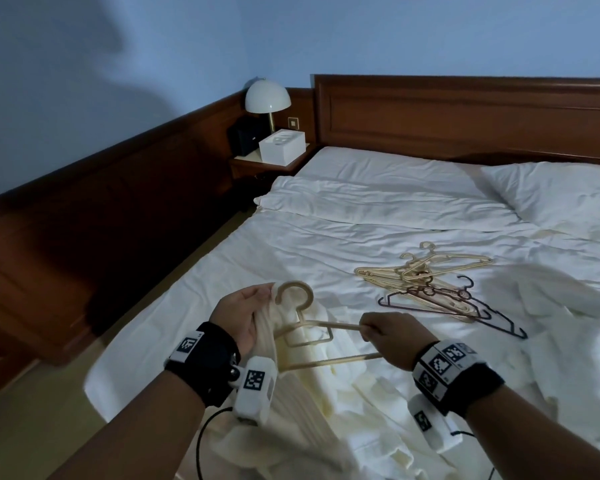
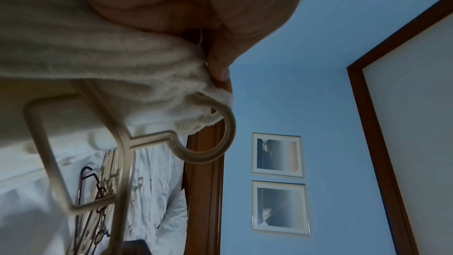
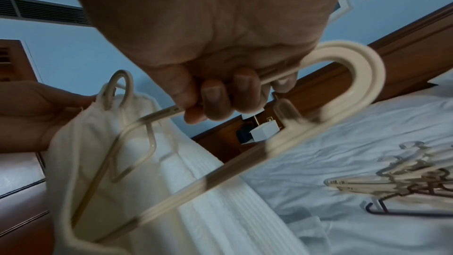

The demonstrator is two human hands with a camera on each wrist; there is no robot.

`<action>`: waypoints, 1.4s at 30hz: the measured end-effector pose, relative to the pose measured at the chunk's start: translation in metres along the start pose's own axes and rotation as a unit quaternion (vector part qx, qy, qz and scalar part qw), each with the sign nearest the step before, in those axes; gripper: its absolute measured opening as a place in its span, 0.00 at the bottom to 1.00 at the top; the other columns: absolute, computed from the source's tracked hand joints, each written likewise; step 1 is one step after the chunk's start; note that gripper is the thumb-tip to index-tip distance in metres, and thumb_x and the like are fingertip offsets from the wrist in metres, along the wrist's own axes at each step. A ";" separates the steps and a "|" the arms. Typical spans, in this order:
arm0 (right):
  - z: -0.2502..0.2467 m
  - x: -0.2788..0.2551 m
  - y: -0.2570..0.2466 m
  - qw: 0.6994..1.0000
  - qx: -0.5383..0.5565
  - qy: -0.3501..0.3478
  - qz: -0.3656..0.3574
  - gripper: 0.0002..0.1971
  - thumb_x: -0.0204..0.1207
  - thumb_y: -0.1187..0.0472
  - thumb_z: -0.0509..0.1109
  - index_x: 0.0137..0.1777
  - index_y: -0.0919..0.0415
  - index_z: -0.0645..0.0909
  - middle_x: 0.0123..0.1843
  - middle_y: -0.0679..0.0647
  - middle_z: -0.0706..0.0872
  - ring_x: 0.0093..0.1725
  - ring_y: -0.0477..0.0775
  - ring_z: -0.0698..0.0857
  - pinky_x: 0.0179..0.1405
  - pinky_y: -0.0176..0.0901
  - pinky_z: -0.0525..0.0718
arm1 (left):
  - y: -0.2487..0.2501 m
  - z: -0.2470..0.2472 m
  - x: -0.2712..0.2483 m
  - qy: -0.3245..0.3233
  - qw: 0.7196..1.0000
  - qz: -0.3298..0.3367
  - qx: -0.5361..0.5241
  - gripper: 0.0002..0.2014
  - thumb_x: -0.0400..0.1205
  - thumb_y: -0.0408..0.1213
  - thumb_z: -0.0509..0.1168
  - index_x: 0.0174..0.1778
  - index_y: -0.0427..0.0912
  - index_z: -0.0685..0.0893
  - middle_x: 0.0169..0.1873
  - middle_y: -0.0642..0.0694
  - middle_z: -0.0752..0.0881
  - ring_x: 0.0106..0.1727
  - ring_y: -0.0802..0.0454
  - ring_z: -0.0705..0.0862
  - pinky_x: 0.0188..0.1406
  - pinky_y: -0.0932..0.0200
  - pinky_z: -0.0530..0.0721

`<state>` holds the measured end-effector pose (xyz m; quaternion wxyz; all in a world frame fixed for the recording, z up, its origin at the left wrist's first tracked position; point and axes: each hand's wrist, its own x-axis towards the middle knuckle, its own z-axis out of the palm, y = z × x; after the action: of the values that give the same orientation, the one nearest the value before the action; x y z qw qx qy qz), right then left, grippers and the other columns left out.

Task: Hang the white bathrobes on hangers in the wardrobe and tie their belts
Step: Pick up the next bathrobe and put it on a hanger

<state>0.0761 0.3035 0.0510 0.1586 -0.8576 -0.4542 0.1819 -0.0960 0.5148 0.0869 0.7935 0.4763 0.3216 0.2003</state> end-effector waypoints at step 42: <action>0.022 0.019 -0.051 0.979 0.169 0.078 -0.082 0.19 0.87 0.46 0.50 0.53 0.56 0.78 0.44 0.50 0.86 0.46 0.52 0.83 0.51 0.51 0.81 | -0.037 0.021 -0.022 -0.014 0.990 0.031 0.137 0.07 0.78 0.29 0.70 0.49 0.40 0.92 0.46 0.38 0.91 0.48 0.43 0.88 0.60 0.34 0.82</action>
<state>0.0391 0.3488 0.0504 0.3506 -0.7898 -0.4721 0.1745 -0.0966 0.4713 0.0684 0.7186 0.5930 0.3197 0.1723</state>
